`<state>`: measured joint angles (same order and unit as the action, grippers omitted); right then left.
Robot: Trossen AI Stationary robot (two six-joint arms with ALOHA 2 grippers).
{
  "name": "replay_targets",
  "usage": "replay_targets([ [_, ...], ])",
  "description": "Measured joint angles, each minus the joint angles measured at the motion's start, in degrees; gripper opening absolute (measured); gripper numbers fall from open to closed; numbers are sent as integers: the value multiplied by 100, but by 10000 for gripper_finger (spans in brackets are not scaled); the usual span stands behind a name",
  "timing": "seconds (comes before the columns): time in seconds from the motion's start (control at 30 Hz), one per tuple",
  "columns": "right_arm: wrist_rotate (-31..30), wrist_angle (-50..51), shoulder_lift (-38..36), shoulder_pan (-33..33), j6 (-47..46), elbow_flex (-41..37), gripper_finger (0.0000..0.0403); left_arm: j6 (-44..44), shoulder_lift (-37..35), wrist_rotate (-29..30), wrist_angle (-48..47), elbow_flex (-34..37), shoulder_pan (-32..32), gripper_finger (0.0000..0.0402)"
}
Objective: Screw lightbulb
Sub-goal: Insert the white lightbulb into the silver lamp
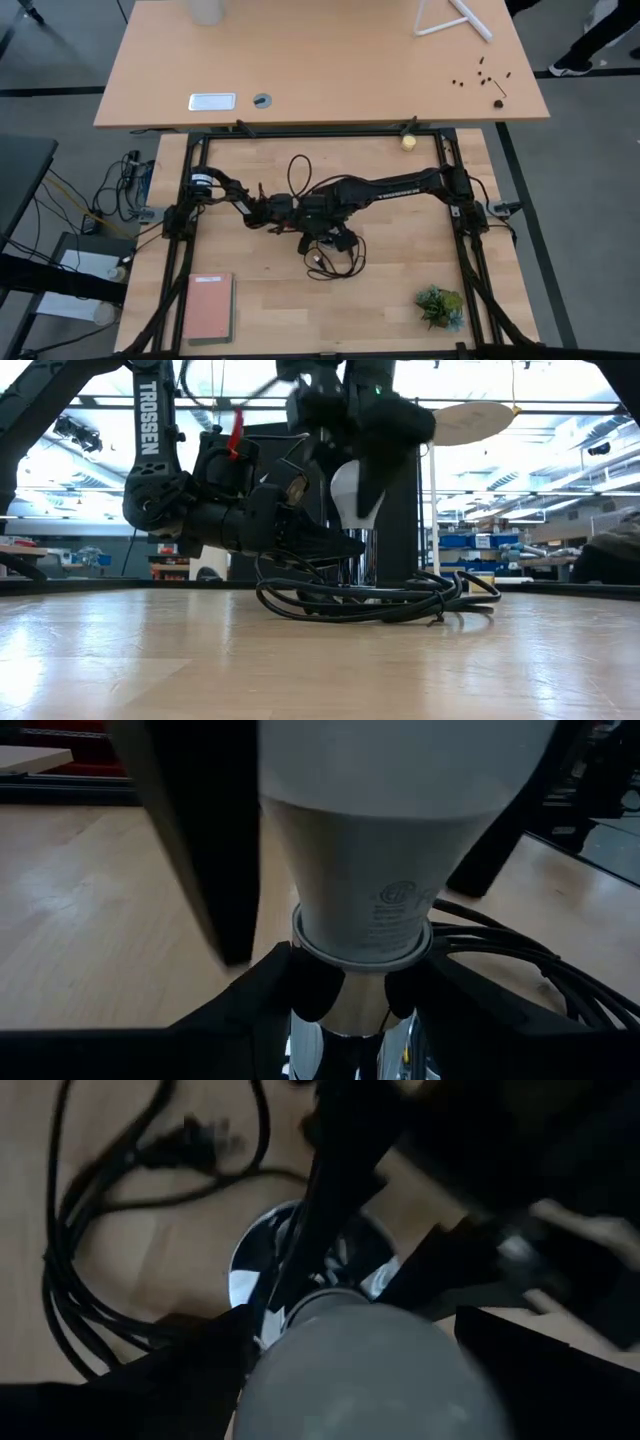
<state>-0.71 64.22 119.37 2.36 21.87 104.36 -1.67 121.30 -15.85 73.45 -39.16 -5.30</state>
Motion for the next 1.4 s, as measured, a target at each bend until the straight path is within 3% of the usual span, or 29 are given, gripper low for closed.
replay_targets([
  [0.17, -98, 270, -3, 71, 267, 468, 351, 7, 0, 1, -1, 0, -1, 190],
  [0.3, -127, 492, -7, 126, 1000, 620, 350, 9, 0, 0, -4, 0, 0, 190],
  [0.5, -298, 529, -20, 187, 2189, 656, 348, -4, 0, -2, -7, 1, 0, 190],
  [0.7, -282, 568, -20, 173, 2760, 656, 348, -7, 0, -2, -7, 2, 0, 190],
  [1.23, -245, 677, 258, -12, 3178, 632, 344, 11, 0, -25, -7, 7, 2, 191],
  [1.4, -204, 665, 258, -23, 2834, 612, 310, 11, 0, -26, -9, 7, 0, 191],
])
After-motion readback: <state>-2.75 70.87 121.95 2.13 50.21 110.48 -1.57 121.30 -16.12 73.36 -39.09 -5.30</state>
